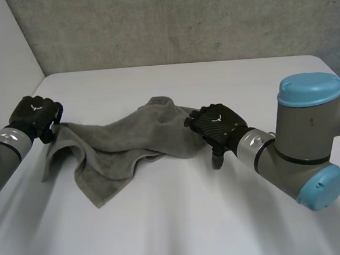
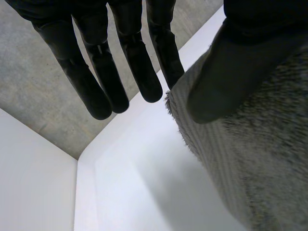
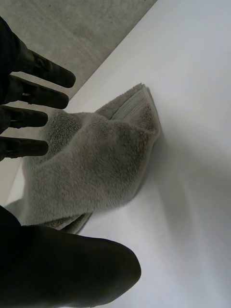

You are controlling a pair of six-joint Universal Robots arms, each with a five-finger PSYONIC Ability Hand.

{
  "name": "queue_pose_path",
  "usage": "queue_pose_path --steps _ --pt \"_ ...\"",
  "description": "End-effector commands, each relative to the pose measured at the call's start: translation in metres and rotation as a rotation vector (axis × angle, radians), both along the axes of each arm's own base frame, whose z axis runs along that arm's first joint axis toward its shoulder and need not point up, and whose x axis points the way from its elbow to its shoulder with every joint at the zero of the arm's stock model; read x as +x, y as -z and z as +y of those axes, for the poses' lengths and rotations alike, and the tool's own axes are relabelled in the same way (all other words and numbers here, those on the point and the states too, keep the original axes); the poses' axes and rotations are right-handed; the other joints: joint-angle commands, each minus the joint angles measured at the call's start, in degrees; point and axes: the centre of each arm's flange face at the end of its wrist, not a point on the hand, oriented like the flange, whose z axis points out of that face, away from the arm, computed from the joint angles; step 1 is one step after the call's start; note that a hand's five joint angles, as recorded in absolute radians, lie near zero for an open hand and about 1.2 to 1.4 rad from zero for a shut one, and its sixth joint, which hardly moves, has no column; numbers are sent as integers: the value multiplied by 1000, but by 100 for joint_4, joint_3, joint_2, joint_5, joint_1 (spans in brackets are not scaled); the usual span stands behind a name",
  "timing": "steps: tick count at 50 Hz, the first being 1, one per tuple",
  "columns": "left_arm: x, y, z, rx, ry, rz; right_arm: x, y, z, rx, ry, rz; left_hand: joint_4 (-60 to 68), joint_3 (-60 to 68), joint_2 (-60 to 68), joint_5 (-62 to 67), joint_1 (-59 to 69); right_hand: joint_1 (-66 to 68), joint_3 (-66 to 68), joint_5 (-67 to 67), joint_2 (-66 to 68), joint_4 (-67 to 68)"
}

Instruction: Fold the towel.

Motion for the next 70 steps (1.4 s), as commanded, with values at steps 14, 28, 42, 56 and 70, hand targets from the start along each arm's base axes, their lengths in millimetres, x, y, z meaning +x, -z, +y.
queue_pose_path --steps 14,28,42,56,70 --pt "-52 -77 76 -91 103 242 12 6 -31 -68 54 -24 -2180 -2241 -2208 -3200 -2145 198 179 226 202 120" --pt "-88 -28 130 92 116 237 28 21 -41 -75 35 -25 -2129 -2190 -2157 -3150 -2095 769 750 797 772 690" --pt "-125 27 138 228 63 297 36 41 -42 -209 -54 145 -2180 -2241 -2208 -3200 -2145 771 752 799 774 692" --pt "-145 58 117 200 -33 262 44 51 -50 -312 -58 153 -2113 -2174 -2141 -3133 -2078 836 818 865 840 758" --pt "-151 69 104 146 -50 202 51 70 -51 -328 -55 152 -1423 -1484 -1451 -2443 -1388 1090 1071 1118 1093 1012"
